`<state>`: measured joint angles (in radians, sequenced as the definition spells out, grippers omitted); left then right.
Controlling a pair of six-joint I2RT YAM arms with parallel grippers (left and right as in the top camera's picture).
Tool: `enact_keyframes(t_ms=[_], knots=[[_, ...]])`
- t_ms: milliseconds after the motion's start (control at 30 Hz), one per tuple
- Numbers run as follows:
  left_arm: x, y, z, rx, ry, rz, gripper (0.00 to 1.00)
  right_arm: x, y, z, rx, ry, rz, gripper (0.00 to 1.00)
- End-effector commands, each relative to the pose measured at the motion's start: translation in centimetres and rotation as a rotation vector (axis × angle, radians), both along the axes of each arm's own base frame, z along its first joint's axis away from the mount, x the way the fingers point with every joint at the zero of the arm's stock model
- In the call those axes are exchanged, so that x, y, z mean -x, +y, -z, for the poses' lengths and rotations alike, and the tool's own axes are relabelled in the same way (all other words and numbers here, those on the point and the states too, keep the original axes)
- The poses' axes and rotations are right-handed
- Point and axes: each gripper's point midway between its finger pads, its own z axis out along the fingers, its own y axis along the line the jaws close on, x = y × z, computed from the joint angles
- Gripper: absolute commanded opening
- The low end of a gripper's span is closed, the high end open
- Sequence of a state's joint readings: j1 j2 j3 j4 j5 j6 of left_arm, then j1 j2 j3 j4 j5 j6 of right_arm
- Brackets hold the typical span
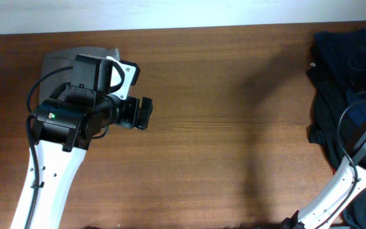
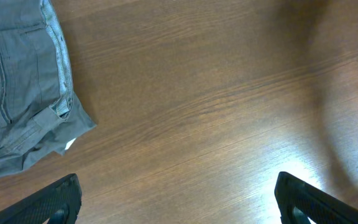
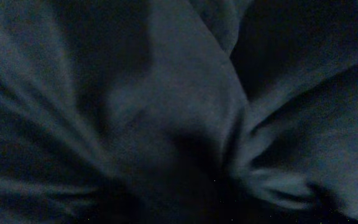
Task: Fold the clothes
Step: 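Reach the right gripper into the dark clothes pile and grasp navy shorts, then pull the navy shorts left and drop them onto the table center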
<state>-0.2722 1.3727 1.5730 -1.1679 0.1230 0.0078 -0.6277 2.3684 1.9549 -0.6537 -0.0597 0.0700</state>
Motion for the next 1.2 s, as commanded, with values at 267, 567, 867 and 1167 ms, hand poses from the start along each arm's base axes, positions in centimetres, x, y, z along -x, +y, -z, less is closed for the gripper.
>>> enact_keyframes(t_ms=[267, 567, 867, 1167], knots=[[0.0, -0.3, -1.0, 0.004, -0.03, 0.027, 0.99, -3.2, 10.0, -20.3, -0.113, -0.439, -0.3, 0.04], [0.9, 0.2, -4.1, 0.018, -0.121, 0.019, 0.99, -1.5, 27.5, -23.2, -0.282, -0.336, -0.609, 0.04], [4.0, 1.7, -8.9, 0.033, -0.273, -0.005, 0.99, 3.9, 44.8, -18.8, -0.294, -0.03, -1.009, 0.09], [5.9, 2.6, -8.1, 0.0, -0.226, -0.02, 0.99, 5.2, 42.0, -16.9, 0.245, 0.223, -0.907, 0.65]])
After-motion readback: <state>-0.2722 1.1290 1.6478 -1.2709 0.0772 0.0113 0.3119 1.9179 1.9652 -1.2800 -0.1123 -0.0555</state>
